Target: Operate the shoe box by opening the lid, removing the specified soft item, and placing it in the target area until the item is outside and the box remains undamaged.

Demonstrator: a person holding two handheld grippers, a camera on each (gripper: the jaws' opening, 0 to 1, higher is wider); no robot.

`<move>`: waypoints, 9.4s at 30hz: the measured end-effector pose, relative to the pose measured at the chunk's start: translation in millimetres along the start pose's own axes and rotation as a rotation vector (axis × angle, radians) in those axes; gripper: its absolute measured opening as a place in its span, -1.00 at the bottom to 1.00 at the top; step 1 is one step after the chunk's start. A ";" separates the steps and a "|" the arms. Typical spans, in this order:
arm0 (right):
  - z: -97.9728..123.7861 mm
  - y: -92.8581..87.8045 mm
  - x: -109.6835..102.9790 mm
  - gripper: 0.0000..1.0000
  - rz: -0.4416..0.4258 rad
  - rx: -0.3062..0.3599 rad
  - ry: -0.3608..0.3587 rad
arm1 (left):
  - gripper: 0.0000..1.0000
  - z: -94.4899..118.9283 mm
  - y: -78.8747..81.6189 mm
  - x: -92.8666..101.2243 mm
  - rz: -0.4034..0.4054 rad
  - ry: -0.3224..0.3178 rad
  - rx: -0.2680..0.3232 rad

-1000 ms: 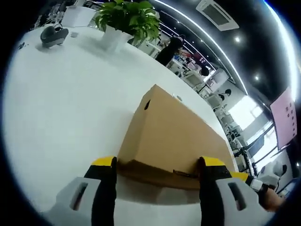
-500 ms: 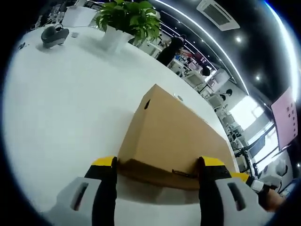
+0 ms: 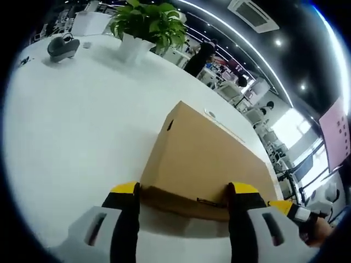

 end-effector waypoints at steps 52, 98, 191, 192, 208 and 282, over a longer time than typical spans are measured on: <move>36.8 52.3 -36.3 0.02 0.004 0.092 -0.059 | 0.19 36.5 58.1 25.8 -0.041 0.059 0.093; 33.9 39.7 -45.1 0.37 0.566 0.147 -0.012 | 0.58 39.4 83.2 45.7 -0.056 -0.085 0.226; 18.9 113.6 -45.8 -0.35 0.447 0.345 -0.080 | 0.28 32.8 42.4 40.2 -0.725 -0.358 -0.040; 19.0 114.7 -46.3 -0.35 0.453 0.348 -0.083 | 0.28 32.1 41.6 39.3 -0.723 -0.356 -0.044; 26.0 134.4 -39.3 -0.80 0.416 0.410 -0.189 | 0.06 28.2 26.5 23.2 -0.868 -0.351 -0.126; 27.8 140.9 -32.3 -1.00 0.456 0.381 -0.240 | -0.86 -20.4 -37.3 8.3 -1.637 -0.506 -0.686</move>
Point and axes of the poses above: the point that each gripper's makers call its tool centre point, and the gripper's own axes: z roughly backward along the fingers, x roughly to its right, y roughly out of its top, the point moved 1 cm from there along z, roughly backward along the fingers, and after that the axes turned 12 degrees about -z, right-handed, at the moved point
